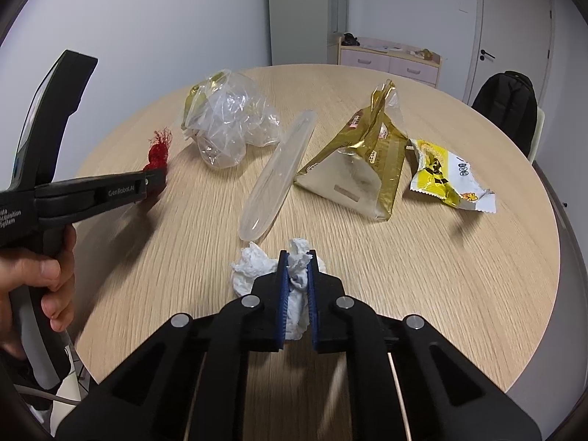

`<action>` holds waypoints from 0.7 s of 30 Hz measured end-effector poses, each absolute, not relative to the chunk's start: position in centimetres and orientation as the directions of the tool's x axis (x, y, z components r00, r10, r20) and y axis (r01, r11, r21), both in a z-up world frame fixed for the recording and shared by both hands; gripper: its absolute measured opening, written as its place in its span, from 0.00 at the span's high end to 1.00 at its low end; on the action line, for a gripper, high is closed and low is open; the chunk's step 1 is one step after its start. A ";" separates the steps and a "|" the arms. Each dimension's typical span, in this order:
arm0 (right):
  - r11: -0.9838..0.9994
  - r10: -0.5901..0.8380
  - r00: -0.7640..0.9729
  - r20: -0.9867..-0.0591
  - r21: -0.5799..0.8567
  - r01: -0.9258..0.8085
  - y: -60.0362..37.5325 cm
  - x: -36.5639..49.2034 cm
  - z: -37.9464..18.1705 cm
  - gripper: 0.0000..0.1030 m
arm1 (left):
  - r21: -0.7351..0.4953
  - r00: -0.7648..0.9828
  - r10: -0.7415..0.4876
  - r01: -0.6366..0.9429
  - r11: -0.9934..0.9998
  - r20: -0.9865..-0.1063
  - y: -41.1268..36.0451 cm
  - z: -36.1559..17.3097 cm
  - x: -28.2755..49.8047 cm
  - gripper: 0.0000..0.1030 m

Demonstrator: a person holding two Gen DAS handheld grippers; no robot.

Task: Collect trash
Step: 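Grasp the red mesh bag with the left tool while the right tool grasps the white tissue, then lift both held items and carry them down over the trash bin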

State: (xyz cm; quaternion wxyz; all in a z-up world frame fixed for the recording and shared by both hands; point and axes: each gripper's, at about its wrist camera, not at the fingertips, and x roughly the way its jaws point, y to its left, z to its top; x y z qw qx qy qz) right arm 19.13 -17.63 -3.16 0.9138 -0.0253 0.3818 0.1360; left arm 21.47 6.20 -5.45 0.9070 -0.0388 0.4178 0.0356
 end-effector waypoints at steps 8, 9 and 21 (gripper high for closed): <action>0.964 0.225 0.686 -0.692 0.057 -0.259 -18.0 18.2 -2.4 0.92 | -0.031 0.650 0.048 -0.109 0.994 -0.759 5.8 -4.6 19.6 0.83; 0.964 0.225 0.688 -0.690 0.056 -0.258 -18.0 18.1 -2.3 0.92 | -0.029 0.651 0.050 -0.111 0.993 -0.758 5.8 -4.5 19.4 0.83; 0.965 0.225 0.711 -0.667 0.052 -0.257 -18.6 15.5 -0.9 0.92 | -0.024 0.662 0.067 -0.128 0.992 -0.747 5.3 -3.3 15.2 0.83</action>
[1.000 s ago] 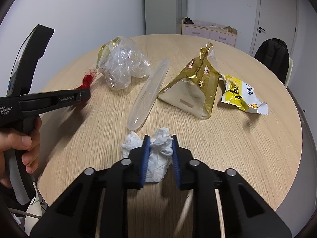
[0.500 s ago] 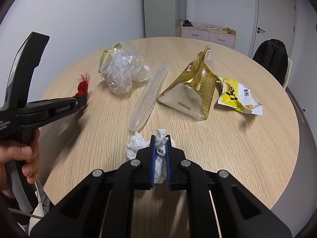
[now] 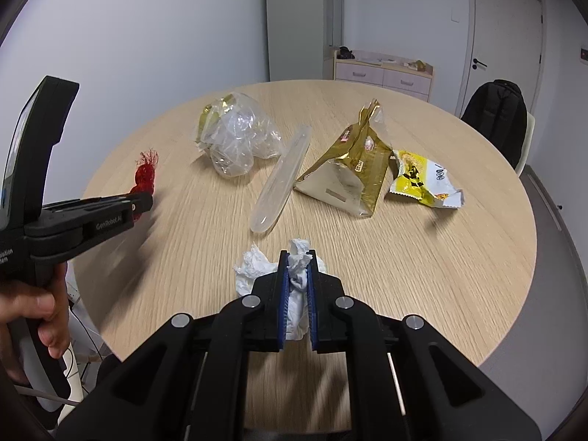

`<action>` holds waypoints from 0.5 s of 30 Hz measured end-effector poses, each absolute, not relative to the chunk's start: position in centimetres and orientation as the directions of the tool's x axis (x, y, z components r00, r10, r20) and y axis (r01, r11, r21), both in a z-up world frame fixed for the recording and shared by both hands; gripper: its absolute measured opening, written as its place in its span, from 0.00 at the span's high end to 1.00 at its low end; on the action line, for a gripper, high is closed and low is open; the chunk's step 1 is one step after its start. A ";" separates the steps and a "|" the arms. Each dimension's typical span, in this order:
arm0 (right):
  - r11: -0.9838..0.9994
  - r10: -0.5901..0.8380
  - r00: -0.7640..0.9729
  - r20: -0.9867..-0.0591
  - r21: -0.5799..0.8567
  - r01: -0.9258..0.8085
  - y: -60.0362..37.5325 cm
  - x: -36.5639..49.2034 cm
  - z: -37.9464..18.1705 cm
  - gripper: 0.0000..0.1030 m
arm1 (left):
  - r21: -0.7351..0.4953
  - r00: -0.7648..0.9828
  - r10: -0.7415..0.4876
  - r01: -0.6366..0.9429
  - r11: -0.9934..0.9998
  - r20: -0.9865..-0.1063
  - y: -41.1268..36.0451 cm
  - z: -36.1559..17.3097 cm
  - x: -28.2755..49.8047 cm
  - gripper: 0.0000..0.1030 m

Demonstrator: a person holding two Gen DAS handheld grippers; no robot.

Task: Collect trash
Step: 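Lift both held items and carry them down over the trash bin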

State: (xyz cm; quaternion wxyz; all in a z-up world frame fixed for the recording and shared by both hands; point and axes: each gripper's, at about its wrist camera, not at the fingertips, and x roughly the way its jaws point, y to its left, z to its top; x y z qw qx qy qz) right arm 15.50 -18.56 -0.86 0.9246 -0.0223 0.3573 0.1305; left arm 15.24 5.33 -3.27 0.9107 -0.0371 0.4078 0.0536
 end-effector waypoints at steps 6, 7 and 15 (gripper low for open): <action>0.967 0.222 0.724 -0.653 0.053 -0.250 -19.0 13.7 -0.1 0.92 | -0.025 0.675 0.068 -0.127 0.992 -0.735 4.8 -2.5 12.8 0.83; 0.967 0.222 0.726 -0.651 0.052 -0.249 -19.1 13.4 0.0 0.92 | -0.024 0.677 0.068 -0.127 0.992 -0.733 4.6 -2.4 12.3 0.83; 0.968 0.221 0.744 -0.631 0.050 -0.245 -19.8 10.0 0.9 0.92 | -0.030 0.689 0.062 -0.122 0.992 -0.722 3.7 -1.9 8.1 0.83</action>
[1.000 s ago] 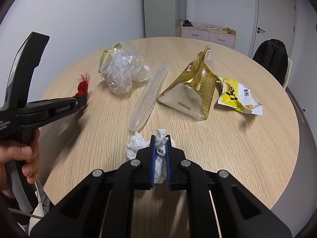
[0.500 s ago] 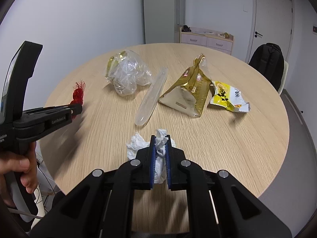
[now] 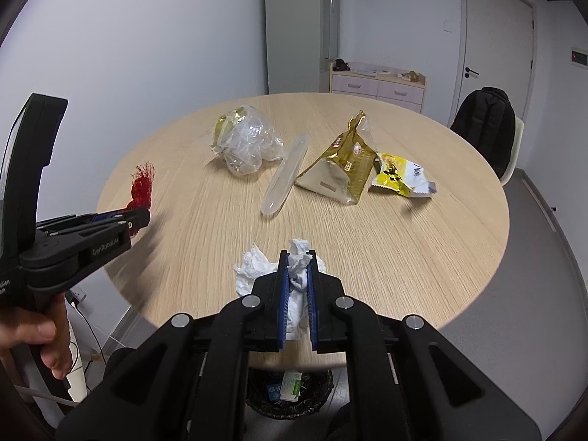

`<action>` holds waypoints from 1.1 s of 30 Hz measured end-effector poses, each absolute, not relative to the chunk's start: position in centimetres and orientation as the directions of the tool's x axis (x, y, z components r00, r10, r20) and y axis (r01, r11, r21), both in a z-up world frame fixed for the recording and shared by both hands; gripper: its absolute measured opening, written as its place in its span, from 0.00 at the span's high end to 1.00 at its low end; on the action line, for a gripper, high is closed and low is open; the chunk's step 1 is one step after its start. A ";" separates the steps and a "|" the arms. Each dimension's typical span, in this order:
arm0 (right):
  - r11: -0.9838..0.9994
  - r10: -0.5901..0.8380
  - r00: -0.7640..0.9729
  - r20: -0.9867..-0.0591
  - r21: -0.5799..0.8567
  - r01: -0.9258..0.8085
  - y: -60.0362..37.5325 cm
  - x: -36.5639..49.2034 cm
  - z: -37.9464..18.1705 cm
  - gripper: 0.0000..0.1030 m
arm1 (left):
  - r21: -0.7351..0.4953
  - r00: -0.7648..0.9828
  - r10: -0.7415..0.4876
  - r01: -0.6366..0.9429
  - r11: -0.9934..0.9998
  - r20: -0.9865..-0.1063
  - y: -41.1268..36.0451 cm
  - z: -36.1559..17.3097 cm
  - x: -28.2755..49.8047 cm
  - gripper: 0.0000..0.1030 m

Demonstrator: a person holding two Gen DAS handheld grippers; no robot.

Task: Collect trash
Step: 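Lift both held items and carry them down over the trash bin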

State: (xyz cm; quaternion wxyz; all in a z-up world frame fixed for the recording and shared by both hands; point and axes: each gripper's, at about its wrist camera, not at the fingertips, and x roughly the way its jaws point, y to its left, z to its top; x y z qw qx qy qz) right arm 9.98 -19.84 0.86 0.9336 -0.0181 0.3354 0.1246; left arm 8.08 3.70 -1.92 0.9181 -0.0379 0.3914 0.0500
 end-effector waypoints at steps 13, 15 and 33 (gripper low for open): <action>0.973 0.205 0.763 -0.614 0.043 -0.227 -21.5 4.9 0.7 0.92 | -0.057 0.700 0.035 -0.107 0.993 -0.714 1.7 -3.6 1.4 0.83; 0.974 0.201 0.765 -0.612 0.040 -0.224 -21.8 4.1 0.5 0.92 | -0.064 0.702 0.030 -0.108 0.992 -0.712 1.3 -3.9 0.4 0.83; 0.977 0.184 0.765 -0.617 0.028 -0.213 -22.7 0.7 -1.4 0.92 | -0.050 0.692 0.014 -0.073 0.996 -0.721 -1.2 -8.1 -5.9 0.82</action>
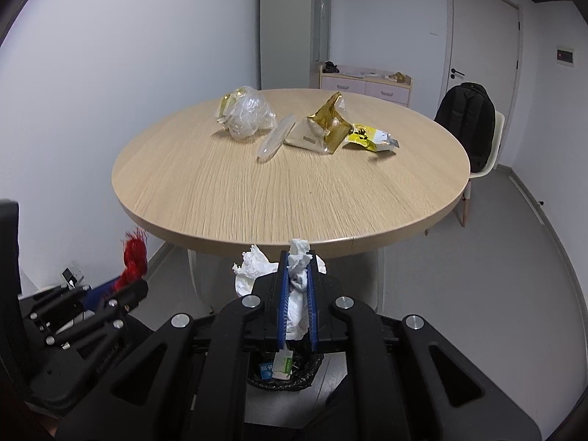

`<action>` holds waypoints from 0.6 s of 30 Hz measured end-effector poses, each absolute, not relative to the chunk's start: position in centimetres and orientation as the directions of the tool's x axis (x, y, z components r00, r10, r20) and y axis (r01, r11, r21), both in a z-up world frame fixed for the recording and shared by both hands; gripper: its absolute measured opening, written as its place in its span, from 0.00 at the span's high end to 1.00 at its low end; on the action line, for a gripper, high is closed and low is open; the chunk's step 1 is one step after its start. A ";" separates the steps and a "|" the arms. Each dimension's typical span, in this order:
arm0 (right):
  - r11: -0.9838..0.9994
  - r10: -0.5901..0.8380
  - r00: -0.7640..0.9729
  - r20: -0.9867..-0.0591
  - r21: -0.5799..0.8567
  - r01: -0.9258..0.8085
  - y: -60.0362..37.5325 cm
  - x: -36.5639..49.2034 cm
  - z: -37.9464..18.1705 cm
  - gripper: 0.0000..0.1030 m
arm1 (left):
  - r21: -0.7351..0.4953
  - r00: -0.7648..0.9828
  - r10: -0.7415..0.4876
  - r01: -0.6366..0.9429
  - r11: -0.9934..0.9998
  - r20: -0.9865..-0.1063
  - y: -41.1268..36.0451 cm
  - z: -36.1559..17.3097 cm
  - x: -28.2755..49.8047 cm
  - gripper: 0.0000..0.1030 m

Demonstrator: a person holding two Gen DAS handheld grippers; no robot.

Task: Collect trash
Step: 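Lift both held items and carry them down over the trash bin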

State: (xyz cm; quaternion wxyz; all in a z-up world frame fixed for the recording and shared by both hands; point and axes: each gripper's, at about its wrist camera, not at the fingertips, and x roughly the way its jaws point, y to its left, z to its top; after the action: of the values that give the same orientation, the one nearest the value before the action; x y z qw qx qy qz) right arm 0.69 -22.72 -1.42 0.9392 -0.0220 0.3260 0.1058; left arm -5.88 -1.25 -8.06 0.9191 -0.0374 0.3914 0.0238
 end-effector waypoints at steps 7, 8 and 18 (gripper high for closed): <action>0.976 0.179 0.754 -0.632 0.020 -0.215 -22.3 0.2 -2.7 0.92 | -0.056 0.682 0.011 -0.076 0.996 -0.732 -0.8 -9.3 -6.6 0.82; 0.976 0.178 0.753 -0.633 0.019 -0.215 -22.2 0.1 -2.9 0.92 | -0.058 0.680 0.010 -0.077 0.995 -0.733 -0.7 -9.5 -6.7 0.83; 0.977 0.177 0.722 -0.669 0.030 -0.212 -21.9 0.1 -6.3 0.92 | -0.063 0.639 0.004 -0.083 0.995 -0.769 -0.3 -12.7 -6.5 0.83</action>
State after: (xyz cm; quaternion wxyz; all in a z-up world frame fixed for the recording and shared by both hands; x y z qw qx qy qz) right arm 0.08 -21.90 -6.29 0.9276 -0.0242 0.3577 0.1049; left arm -6.46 -0.28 -12.66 0.9041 -0.0464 0.4242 0.0241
